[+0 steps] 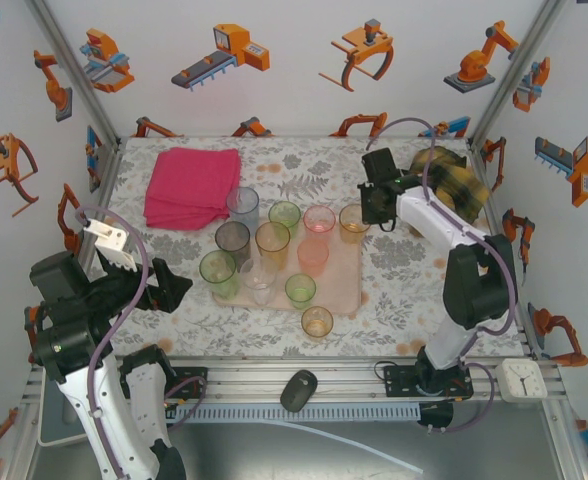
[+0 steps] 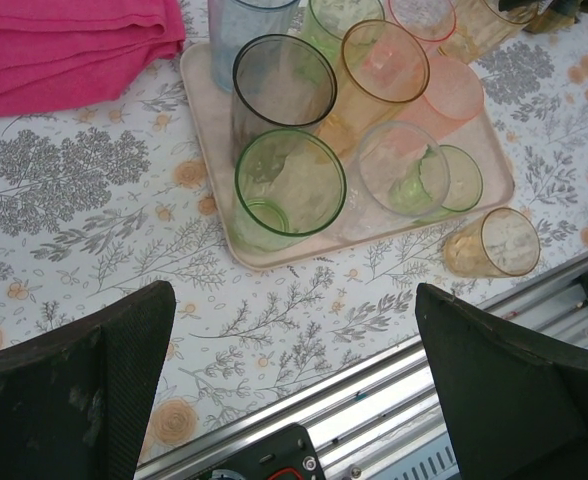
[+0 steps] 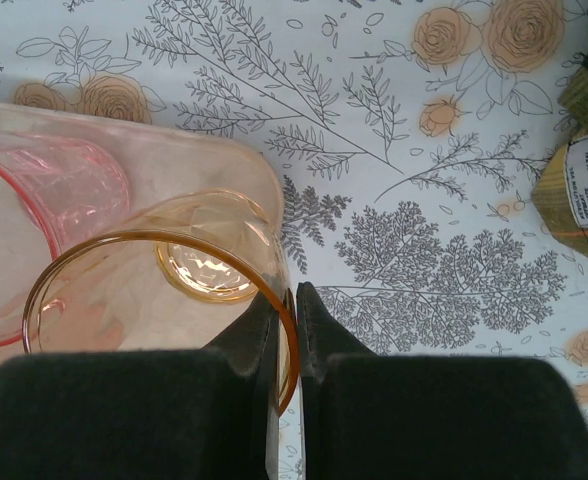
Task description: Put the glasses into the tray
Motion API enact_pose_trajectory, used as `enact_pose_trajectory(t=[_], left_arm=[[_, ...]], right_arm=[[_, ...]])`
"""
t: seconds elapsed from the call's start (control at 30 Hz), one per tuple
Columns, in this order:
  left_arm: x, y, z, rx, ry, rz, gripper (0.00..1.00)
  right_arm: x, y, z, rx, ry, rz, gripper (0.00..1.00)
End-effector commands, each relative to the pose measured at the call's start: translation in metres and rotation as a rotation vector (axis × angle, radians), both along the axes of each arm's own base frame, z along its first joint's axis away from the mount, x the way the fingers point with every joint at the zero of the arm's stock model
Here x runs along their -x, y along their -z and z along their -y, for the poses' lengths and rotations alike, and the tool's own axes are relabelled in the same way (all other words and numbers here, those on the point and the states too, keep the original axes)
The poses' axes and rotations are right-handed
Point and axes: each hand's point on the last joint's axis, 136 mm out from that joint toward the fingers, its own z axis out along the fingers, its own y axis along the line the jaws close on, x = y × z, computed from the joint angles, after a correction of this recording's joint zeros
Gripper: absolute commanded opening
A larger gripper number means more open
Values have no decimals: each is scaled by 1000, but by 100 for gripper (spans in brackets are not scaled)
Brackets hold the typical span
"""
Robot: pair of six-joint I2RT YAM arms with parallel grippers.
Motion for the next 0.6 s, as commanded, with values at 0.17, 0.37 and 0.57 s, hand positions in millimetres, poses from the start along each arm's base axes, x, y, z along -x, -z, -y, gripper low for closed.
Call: enact_pose_trajectory(t=[0.17,0.37,0.57], left_arm=[[1,4,2,-9,22,-10,97],[-1,5,0,-8,20,-16,97],[-2,7,0,-10,22,-18,97]], right_arm=[[-16,-9,-12,21,-26,35,2],[-18,-1,-16,26,-35,19,2],[-19,0,-11,64,-33,18,2]])
